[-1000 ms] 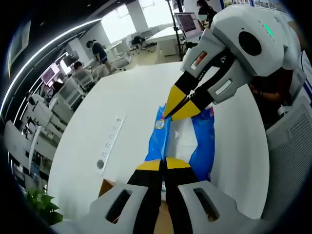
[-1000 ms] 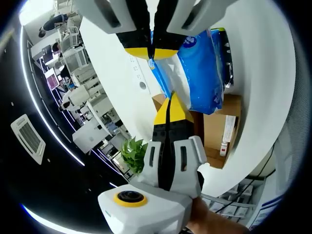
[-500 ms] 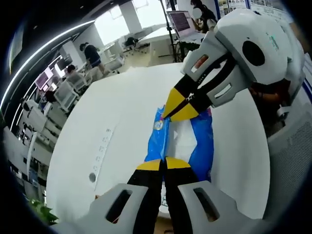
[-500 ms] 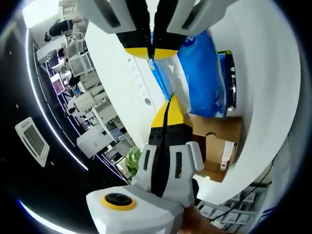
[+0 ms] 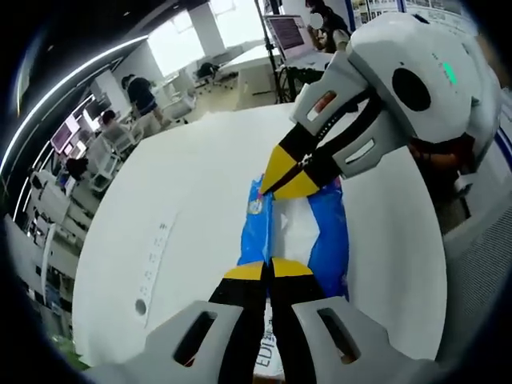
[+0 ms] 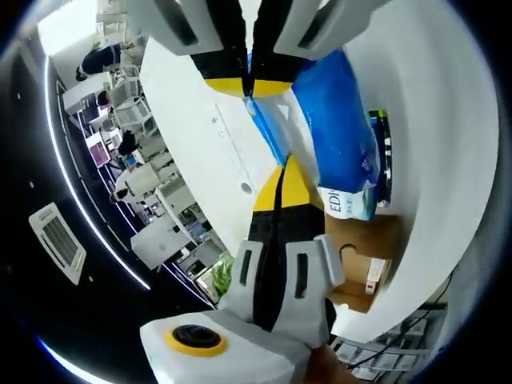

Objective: Operate the shoe box by opening the lid, removing the specified soft item, and placing it in the target area until the item is outside and the box remains undamaged.

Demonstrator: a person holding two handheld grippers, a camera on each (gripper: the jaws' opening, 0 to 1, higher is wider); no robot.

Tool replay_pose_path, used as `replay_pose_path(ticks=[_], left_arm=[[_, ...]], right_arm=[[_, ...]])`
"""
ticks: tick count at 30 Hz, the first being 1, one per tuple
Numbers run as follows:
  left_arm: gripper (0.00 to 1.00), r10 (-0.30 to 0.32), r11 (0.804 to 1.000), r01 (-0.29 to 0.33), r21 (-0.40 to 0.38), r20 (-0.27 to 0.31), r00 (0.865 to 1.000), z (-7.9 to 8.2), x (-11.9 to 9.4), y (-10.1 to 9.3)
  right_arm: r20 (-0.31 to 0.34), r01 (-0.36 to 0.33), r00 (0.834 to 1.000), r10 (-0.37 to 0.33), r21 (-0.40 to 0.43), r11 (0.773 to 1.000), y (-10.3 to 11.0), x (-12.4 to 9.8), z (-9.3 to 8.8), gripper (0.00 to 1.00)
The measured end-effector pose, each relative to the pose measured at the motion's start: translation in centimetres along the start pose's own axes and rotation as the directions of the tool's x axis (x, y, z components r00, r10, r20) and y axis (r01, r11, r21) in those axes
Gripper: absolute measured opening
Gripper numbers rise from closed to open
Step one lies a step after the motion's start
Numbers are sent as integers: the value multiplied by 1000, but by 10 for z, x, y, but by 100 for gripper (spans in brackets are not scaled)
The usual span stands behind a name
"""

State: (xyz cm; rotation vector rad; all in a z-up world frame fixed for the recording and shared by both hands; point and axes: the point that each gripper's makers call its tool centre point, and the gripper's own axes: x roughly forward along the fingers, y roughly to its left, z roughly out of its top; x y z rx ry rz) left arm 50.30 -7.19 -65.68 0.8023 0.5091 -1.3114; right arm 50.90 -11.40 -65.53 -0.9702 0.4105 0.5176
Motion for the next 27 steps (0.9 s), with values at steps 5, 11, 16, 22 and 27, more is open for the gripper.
replay_pose_path(ticks=[5,11,16,22,27], left_arm=[[0,-19,1000,19,-13,10,1000,3,15,-7],[0,-43,999,43,-3,17,999,8,34,-15],[0,-72,997,73,17,-2,997,7,52,-23],[0,-79,997,80,24,-16,997,3,66,-27],[0,-88,996,88,-14,-20,996,-5,78,-26]], right_arm=[[-25,9,1000,-9,-3,1000,0,0,-15,0],[-67,5,998,-5,-8,1000,4,0,-38,0],[-100,-8,995,6,-16,1000,9,3,-54,0],[-132,-27,991,24,-20,999,16,9,-68,0],[-154,-44,987,42,-10,999,22,19,-77,0]])
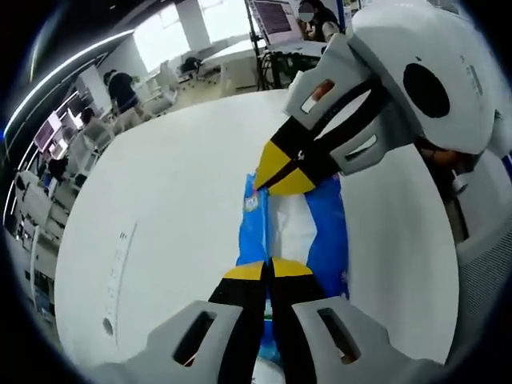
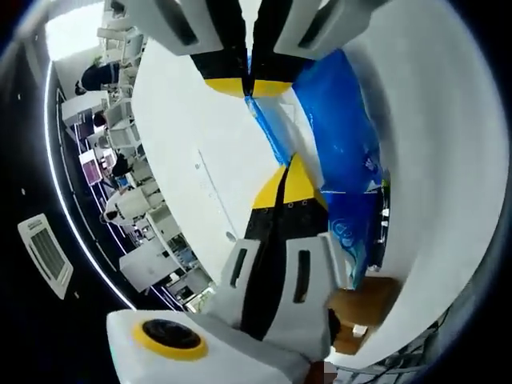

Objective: Operate the shoe box by opening the lid, removing the specified soft item, and placing it in the target area until the item is outside and the box remains undamaged.

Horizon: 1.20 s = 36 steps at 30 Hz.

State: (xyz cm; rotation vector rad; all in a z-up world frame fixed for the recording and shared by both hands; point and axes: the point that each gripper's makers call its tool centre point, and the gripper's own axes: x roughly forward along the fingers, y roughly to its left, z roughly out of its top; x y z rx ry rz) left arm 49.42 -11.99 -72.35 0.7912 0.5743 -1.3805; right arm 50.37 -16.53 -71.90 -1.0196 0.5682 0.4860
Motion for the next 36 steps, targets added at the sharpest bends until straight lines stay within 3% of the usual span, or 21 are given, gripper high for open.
replay_pose_path(ticks=[8,18,24,26,30,36], left_arm=[[0,-12,1000,11,-4,-24,1000,-12,15,-1],[0,-5,1000,5,-23,6,1000,-7,15,2],[3,-3,1000,3,-14,27,1000,-7,17,3],[7,-14,1000,15,-14,30,999,-8,17,2],[9,-12,1000,12,-3,29,1000,-8,13,4],[19,-1,999,5,-52,78,997,1,-4,8]], right_arm=[[-30,-20,999,20,18,1000,10,16,-8,0],[-41,-16,999,18,45,999,7,15,-12,0],[-49,-54,997,60,112,992,12,12,-13,0],[-29,-89,995,95,176,980,17,11,-11,0],[-22,-106,993,112,191,976,17,6,-9,4],[10,-140,990,142,226,964,17,-2,2,15]])
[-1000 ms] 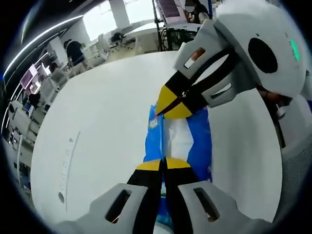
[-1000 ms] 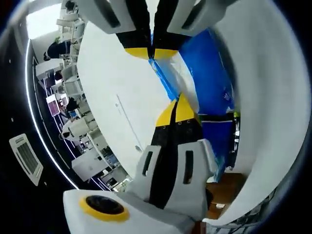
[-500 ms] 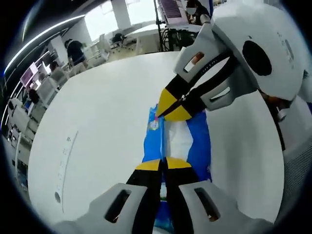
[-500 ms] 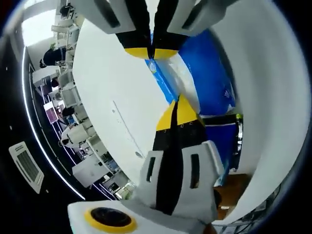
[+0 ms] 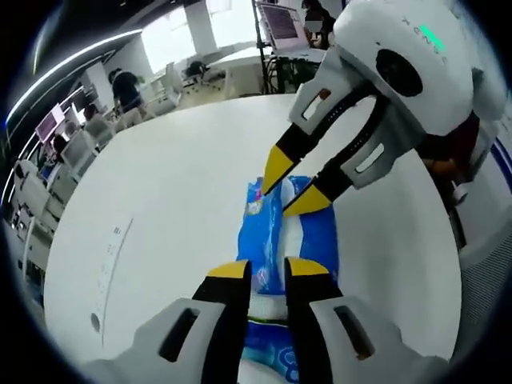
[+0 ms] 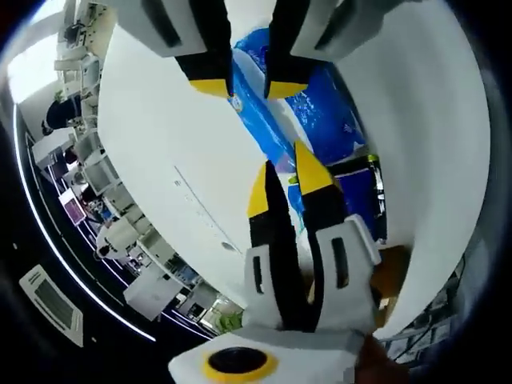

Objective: Operate the shoe box by opening the lid, removing the specified soft item, and placing it in the target area until the item is outside and the box remains undamaged.

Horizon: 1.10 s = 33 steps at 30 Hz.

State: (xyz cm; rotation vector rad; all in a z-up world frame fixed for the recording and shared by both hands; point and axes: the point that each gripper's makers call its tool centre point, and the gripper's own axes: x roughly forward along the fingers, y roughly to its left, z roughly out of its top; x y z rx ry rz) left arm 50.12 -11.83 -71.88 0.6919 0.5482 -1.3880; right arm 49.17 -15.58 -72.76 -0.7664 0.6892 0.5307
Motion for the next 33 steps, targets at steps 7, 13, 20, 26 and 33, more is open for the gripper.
replay_pose_path(ticks=[7,13,20,26,33], left_arm=[[35,-7,1000,8,-28,44,999,7,-18,-2],[50,-5,999,10,-51,94,996,22,-37,-6],[61,-5,999,11,-49,127,992,30,-59,-9],[69,9,996,6,-83,181,983,35,-76,-13],[75,31,996,-12,-90,208,978,27,-99,-14]], right_arm=[[31,-43,999,43,18,999,3,-12,14,29],[42,-124,992,121,75,989,11,-23,22,39],[29,-200,980,198,131,971,21,-34,24,57],[33,-208,978,206,160,965,24,-42,27,71],[38,-230,973,227,173,958,29,-51,33,84]])
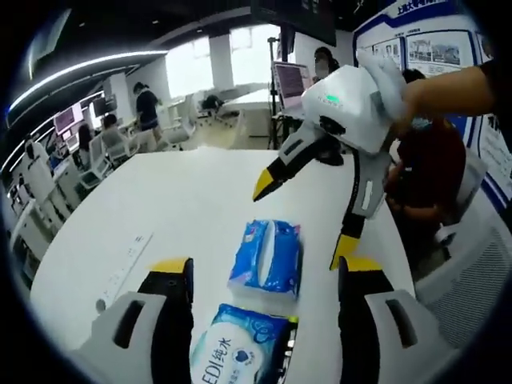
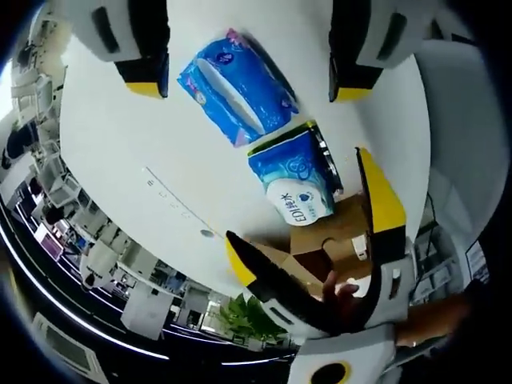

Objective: Operate the shoe box by opening the lid, removing the specified soft item, and placing it in the target area until the item is outside and the box remains undamaged.

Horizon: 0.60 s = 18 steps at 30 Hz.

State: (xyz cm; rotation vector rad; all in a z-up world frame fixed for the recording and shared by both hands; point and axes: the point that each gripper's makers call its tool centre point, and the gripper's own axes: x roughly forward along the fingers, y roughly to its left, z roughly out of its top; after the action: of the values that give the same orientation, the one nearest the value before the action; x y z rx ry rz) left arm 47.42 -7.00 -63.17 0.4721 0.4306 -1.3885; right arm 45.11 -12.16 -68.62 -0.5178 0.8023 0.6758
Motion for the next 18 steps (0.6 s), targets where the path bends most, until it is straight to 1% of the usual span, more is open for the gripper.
replay_pose_path(ticks=[4,6,7,9,12,13,16,18], left_arm=[[84,8,1000,-8,-7,-8,1000,-8,-14,1],[89,17,1000,-17,-11,-5,1000,-12,-23,3],[91,27,1000,-27,-14,1,1000,-14,-28,4],[92,47,998,-46,-38,16,999,-15,-36,7],[96,65,996,-62,-59,46,997,-14,-48,9],[97,66,996,-63,-59,47,997,-14,-49,9],[99,90,994,-86,-61,65,994,-14,-62,10],[99,100,993,-95,-67,75,992,-14,-68,11]], right_arm=[[-11,-20,1000,20,18,1000,5,-3,1,90],[-12,-26,1000,26,15,1000,7,-4,1,96],[-16,-14,1000,14,8,1000,5,-4,1,100],[-23,5,1000,-5,8,1000,2,-6,1,100],[-21,6,1000,-5,38,999,1,-7,3,100],[-20,4,1000,-3,39,999,2,-7,4,100],[-19,-2,1000,3,33,999,5,-8,9,100],[-14,-2,1000,2,28,1000,5,-8,12,100]])
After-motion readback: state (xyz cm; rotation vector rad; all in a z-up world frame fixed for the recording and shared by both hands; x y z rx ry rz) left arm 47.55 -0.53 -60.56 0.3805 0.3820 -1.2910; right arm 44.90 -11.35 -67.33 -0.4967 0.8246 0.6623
